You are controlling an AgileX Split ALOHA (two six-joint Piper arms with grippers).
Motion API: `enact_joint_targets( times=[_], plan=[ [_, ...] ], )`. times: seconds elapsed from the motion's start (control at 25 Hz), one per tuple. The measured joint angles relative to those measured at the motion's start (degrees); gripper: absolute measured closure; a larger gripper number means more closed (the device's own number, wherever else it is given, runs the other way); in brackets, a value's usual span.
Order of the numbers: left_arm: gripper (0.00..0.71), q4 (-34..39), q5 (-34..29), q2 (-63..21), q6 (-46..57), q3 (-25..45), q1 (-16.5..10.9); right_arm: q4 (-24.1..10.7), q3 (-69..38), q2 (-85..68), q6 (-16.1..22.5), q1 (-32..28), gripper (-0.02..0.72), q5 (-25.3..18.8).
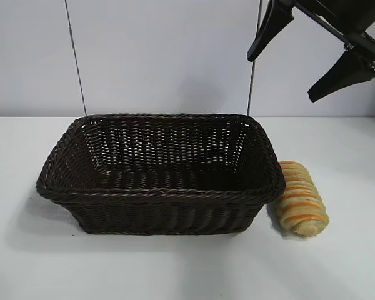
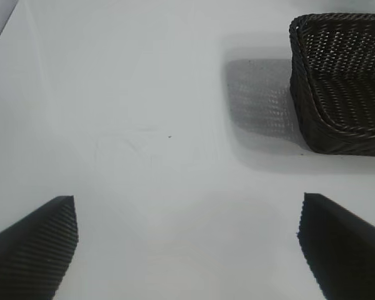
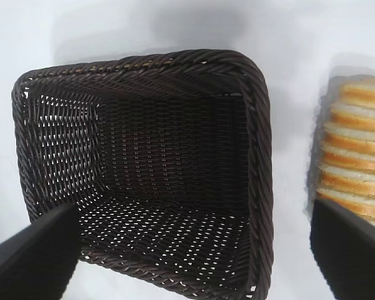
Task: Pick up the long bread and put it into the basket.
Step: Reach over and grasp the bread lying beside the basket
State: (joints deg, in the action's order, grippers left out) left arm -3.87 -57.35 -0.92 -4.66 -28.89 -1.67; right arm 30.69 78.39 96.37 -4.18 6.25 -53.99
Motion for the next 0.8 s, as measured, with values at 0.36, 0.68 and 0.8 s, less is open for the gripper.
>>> enact_joint_targets(
  times=[0.36, 0.68, 0.8],
  plan=[
    [0.020, 0.00, -6.81, 0.00, 0.00, 1.11, 0.00, -8.91, 4.10, 0.00, -0.15, 0.00, 0.009, -2.58],
    [0.020, 0.15, -6.94, 0.00, 0.00, 1.33, 0.00, -23.66, 8.00, -0.11, 3.36, 0.00, 0.009, -12.57],
    [0.020, 0.19, -6.94, 0.00, 0.00, 1.33, 0.00, -30.05, 7.68, -0.11, 6.18, 0.00, 0.009, -13.20]
  ],
)
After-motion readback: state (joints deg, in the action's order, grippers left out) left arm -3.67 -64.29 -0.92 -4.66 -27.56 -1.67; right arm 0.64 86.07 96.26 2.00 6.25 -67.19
